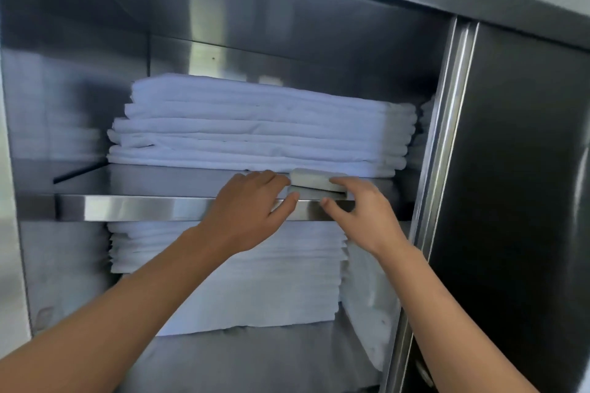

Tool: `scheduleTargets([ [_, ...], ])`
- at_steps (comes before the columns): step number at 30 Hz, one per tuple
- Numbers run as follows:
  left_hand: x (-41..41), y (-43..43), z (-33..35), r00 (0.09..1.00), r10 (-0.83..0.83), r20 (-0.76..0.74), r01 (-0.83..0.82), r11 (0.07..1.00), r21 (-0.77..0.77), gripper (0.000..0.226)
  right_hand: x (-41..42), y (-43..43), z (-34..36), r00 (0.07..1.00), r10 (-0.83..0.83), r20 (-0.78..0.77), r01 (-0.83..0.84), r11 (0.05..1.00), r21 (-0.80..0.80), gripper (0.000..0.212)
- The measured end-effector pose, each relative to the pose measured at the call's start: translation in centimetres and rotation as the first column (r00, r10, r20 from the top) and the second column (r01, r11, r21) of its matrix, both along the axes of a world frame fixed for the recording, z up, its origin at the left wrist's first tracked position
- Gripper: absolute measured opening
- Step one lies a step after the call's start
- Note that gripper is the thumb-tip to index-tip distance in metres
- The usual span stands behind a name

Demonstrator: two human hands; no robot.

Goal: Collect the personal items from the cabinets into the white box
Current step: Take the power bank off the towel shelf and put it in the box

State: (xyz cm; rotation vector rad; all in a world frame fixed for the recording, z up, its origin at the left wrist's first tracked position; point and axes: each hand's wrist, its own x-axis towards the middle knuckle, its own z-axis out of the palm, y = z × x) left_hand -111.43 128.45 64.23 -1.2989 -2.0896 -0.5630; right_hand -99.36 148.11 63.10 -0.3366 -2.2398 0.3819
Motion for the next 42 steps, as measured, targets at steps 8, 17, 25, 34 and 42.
scheduleTargets([
  [8, -2.8, 3.4, 0.3, 1.0, 0.026, -0.003, -0.026, 1.0, -0.003, 0.044, -6.4, 5.8, 2.9, 0.991, 0.03, 0.131, -0.023, 0.998, -0.052, 0.075],
  [17, -3.6, 3.7, 0.9, 0.999, 0.039, -0.034, -0.039, 0.999, -0.006, 0.048, -8.9, 7.4, 3.6, 0.958, 0.029, 0.286, 0.007, 0.992, -0.124, 0.084],
  [25, -3.1, 1.5, 1.3, 0.999, 0.037, -0.03, -0.036, 0.999, 0.019, 0.047, -6.5, 5.4, 3.2, 0.989, 0.073, 0.127, -0.055, 0.989, -0.134, 0.072],
  [34, -2.1, -3.6, 0.8, 0.999, 0.026, -0.032, -0.024, 0.999, 0.032, 0.054, -2.4, -0.9, 1.5, 0.997, 0.037, -0.065, -0.039, 0.998, -0.041, 0.069],
  [42, 1.3, -9.6, -2.8, 0.993, -0.115, -0.004, 0.115, 0.993, 0.027, 0.054, 3.8, -9.0, -2.4, 0.981, 0.012, -0.195, -0.022, 0.999, -0.044, 0.074],
])
